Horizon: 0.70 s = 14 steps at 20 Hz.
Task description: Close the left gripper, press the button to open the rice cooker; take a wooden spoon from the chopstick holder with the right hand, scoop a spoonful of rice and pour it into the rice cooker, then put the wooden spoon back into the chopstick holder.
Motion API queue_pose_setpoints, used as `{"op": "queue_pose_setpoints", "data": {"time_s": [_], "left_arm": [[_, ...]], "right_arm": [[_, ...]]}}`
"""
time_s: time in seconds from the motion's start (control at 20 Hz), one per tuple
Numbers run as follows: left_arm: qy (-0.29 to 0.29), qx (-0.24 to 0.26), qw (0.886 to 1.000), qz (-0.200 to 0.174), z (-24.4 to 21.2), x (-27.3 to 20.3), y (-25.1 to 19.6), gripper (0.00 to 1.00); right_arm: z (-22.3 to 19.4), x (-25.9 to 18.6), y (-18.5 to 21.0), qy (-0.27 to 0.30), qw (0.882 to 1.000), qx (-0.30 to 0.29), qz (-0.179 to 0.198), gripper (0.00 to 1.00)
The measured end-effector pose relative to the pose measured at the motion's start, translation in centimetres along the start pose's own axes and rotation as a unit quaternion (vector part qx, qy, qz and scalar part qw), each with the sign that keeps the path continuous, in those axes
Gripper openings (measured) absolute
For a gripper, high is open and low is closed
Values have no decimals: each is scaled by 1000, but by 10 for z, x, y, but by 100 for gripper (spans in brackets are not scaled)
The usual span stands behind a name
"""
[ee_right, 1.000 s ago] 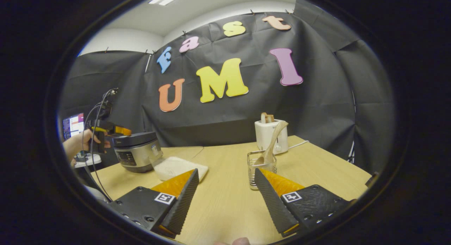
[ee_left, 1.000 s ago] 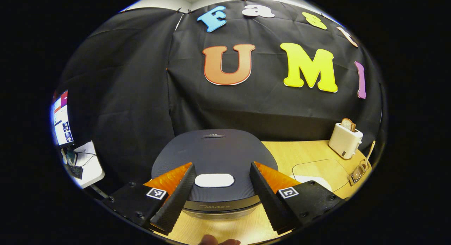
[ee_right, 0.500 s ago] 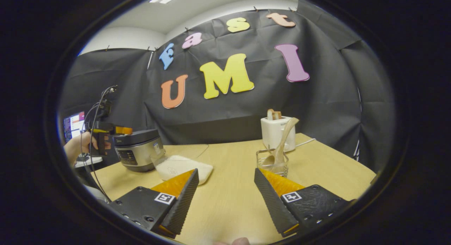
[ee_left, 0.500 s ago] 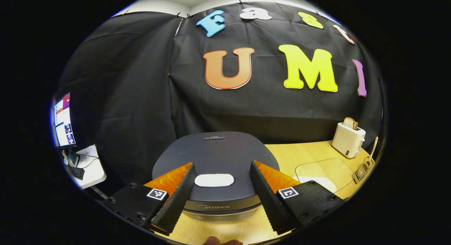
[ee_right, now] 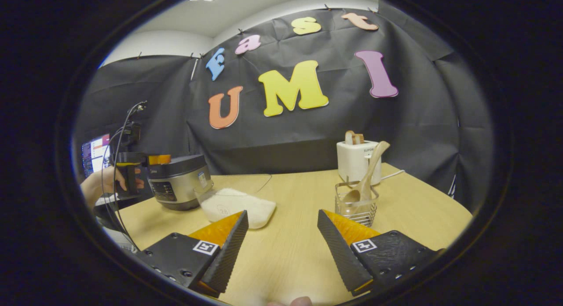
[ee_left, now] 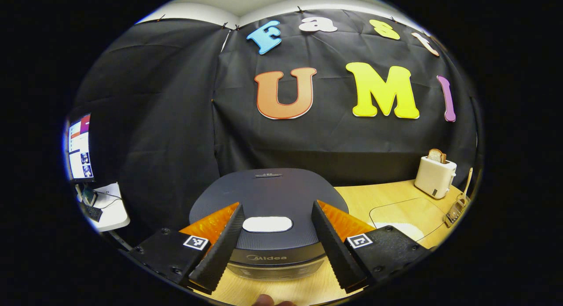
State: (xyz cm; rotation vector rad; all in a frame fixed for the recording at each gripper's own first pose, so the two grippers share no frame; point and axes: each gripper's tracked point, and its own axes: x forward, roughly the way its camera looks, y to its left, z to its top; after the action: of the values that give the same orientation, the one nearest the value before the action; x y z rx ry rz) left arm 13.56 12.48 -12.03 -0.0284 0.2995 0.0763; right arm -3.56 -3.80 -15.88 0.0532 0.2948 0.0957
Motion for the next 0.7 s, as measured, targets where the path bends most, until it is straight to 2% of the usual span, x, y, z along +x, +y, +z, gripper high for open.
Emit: {"op": "queue_pose_setpoints", "data": {"time_s": [0.3,0.4,0.45,0.5,0.7], "left_arm": [[-7,-2,1000,8,4,-1,1,98],[-3,-2,1000,23,4,-4,5,98],[-3,-9,1000,28,6,-9,6,94],[-9,-18,999,26,13,-16,4,99],[-69,-8,997,27,60,-58,-6,99]], "right_arm": [[10,-13,-16,-17,1000,-7,-25,94],[15,-17,-21,-24,999,-9,-32,95],[18,-18,-23,-28,999,-10,-36,95],[22,-19,-25,-33,999,-11,-40,95],[52,-19,-30,-62,996,-22,-59,95]]}}
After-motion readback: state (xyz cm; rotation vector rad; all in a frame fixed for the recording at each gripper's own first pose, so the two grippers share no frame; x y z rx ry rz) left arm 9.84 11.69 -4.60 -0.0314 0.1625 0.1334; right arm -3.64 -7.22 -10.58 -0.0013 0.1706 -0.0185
